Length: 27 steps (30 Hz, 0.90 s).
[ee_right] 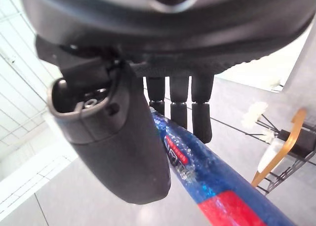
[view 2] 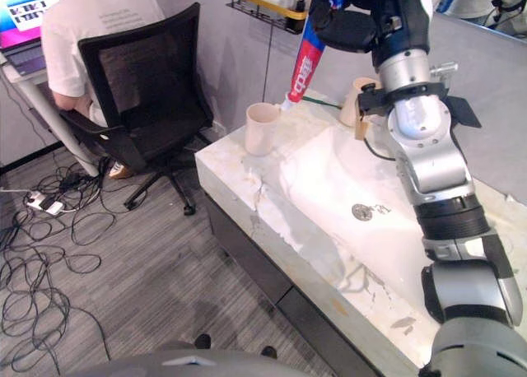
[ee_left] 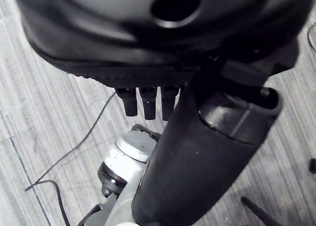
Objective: Organize the bathroom.
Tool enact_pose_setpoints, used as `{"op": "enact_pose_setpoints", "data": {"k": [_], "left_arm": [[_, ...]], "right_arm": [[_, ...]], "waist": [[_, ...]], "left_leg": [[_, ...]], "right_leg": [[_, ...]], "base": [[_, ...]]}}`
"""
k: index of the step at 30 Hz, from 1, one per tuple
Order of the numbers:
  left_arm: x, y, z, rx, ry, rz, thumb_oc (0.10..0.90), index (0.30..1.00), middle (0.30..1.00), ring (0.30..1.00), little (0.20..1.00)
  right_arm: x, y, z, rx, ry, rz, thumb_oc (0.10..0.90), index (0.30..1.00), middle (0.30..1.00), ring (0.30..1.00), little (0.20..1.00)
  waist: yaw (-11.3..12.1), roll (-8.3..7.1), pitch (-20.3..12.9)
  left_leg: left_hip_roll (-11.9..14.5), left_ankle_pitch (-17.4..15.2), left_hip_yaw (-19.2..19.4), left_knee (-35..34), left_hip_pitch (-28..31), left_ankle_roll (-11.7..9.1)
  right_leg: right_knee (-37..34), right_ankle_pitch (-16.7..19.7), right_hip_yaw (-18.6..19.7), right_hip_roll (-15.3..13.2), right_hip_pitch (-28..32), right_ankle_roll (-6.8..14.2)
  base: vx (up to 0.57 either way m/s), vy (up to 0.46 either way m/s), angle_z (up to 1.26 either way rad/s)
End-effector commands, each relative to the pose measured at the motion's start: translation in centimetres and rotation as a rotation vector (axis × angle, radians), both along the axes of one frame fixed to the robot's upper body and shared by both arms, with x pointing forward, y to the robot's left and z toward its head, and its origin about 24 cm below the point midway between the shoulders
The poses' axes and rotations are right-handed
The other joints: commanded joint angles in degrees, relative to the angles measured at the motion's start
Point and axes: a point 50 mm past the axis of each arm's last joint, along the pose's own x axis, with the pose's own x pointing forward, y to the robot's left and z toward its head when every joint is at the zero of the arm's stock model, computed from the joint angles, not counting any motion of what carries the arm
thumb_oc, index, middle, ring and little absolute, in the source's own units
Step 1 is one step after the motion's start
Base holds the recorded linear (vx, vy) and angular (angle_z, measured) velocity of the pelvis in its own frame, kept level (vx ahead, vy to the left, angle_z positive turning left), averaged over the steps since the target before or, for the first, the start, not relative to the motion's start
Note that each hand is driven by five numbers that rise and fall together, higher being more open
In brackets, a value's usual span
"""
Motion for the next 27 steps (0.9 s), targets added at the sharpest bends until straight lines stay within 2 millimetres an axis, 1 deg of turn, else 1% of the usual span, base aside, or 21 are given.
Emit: {"op": "enact_pose_setpoints", "data": {"k": [1,2,3,4,5,7,8,10,13,14,17,22,27], "left_arm": [[-0.8,3.4,1.2,0.072,0.040,-0.019,0.800,0.900,0.900,0.900,0.900],[-0.8,3.4,1.2,0.072,0.040,-0.017,0.800,0.900,0.900,0.900,0.900],[-0.8,3.4,1.2,0.072,0.040,-0.017,0.800,0.900,0.900,0.900,0.900],[-0.9,3.5,1.2,0.076,0.051,-0.019,0.800,0.900,0.900,0.900,0.900],[-1.0,3.6,1.2,0.080,0.056,-0.014,0.800,0.900,0.900,0.900,0.900],[-1.1,3.7,1.3,0.082,0.061,-0.008,0.800,0.900,0.900,0.900,0.900],[-1.2,3.9,1.4,0.087,0.068,-0.003,0.800,0.900,0.900,0.900,0.900],[-1.3,4.0,1.4,0.089,0.070,0.000,0.800,0.900,0.900,0.900,0.900],[-0.9,4.3,1.6,0.091,0.057,-0.002,0.800,0.900,0.900,0.900,0.900],[-0.9,4.5,1.7,0.091,0.057,-0.005,0.800,0.900,0.900,0.900,0.900],[-1.3,4.8,1.8,0.095,0.072,-0.005,0.800,0.900,0.900,0.900,0.900],[-2.3,5.6,2.2,0.099,0.086,-0.002,0.800,0.900,0.900,0.900,0.900],[-2.3,5.7,2.2,0.103,0.069,-0.009,0.800,0.900,0.900,0.900,0.900]], "right_arm": [[-2.4,0.9,7.5,0.020,-0.379,-0.022,0.400,0.300,0.300,0.300,0.300],[-1.8,1.2,7.6,-0.052,-0.399,-0.115,0.400,0.300,0.300,0.300,0.300],[-1.8,1.2,7.6,-0.052,-0.399,-0.115,0.400,0.300,0.300,0.300,0.300],[-0.9,1.4,7.9,-0.176,-0.412,-0.250,0.400,0.300,0.300,0.300,0.300],[-0.5,1.6,7.9,-0.240,-0.415,-0.303,0.400,0.300,0.300,0.300,0.300],[0.0,1.7,8.2,-0.284,-0.413,-0.346,0.400,0.300,0.300,0.300,0.300],[0.6,1.9,8.3,-0.310,-0.395,-0.377,0.400,0.300,0.300,0.300,0.300],[0.9,1.9,8.4,-0.286,-0.382,-0.385,0.400,0.300,0.300,0.300,0.300],[1.6,1.8,8.1,-0.281,-0.348,-0.400,0.400,0.300,0.300,0.300,0.300],[2.0,1.6,7.8,-0.285,-0.335,-0.421,0.400,0.300,0.300,0.300,0.300],[2.1,1.3,7.7,-0.296,-0.328,-0.443,0.400,0.300,0.300,0.300,0.300],[1.9,0.6,8.1,-0.312,-0.328,-0.460,0.400,0.300,0.300,0.300,0.300],[1.8,0.1,8.1,-0.337,-0.332,-0.489,0.400,0.300,0.300,0.300,0.300]], "waist": [[0.78,-1.55,-4.70],[1.35,-1.43,-4.77],[1.35,-1.43,-4.77],[2.32,-1.26,-4.92],[2.75,-1.26,-4.99],[3.17,-1.22,-5.08],[3.80,-1.25,-5.33],[4.20,-1.18,-5.41],[5.04,-1.12,-5.37],[5.54,-1.00,-5.30],[5.88,-0.99,-5.24],[5.79,-1.09,-5.15],[5.56,-1.08,-5.27]], "left_leg": [[0.31,-4.72,1.49,4.60,-1.86,-0.78],[0.26,-4.68,1.08,4.72,-2.03,-0.83],[0.26,-4.68,1.08,4.72,-2.03,-0.83],[0.18,-4.38,0.31,4.72,-2.20,-0.96],[0.15,-4.27,-0.07,4.65,-2.25,-1.03],[0.07,-4.04,-0.48,4.41,-2.26,-1.07],[0.00,-3.84,-1.08,4.28,-2.36,-1.22],[-0.04,-3.76,-1.57,4.25,-2.40,-1.28],[-0.18,-3.64,-2.45,4.16,-2.51,-1.31],[-0.21,-3.39,-2.77,3.91,-2.49,-1.31],[-0.22,-3.20,-3.00,3.75,-2.58,-1.32],[-0.14,-3.13,-2.97,3.47,-2.31,-1.31],[0.02,-3.28,-2.55,3.59,-2.31,-1.33]], "right_leg": [[3.65,-5.49,-0.16,-3.77,0.90,4.33],[3.66,-5.55,-0.46,-3.72,1.02,4.28],[3.66,-5.55,-0.46,-3.72,1.02,4.28],[3.60,-5.58,-1.23,-3.75,1.35,4.15],[3.57,-5.60,-1.62,-3.75,1.51,4.13],[3.39,-5.58,-2.12,-3.75,1.74,4.12],[3.27,-5.62,-2.64,-3.76,1.96,4.11],[3.23,-5.68,-3.02,-3.78,2.16,4.05],[3.30,-5.89,-3.78,-3.91,2.51,3.93],[3.35,-5.90,-4.27,-3.93,2.67,3.94],[3.46,-5.98,-4.64,-3.90,2.73,3.96],[3.50,-6.01,-4.49,-3.75,2.70,3.94],[3.59,-6.18,-4.28,-3.70,2.58,3.93]], "base": [[0.01,0.010,0.11],[0.01,0.006,0.06],[0.03,0.015,0.07],[0.02,0.009,0.10],[0.03,0.007,0.19],[0.03,0.001,0.28],[0.04,0.007,0.22],[0.04,0.010,0.16],[0.03,0.009,0.11],[0.03,0.003,0.20],[0.01,-0.005,0.17],[0.00,-0.007,0.01],[0.00,-0.014,-0.01]]}}
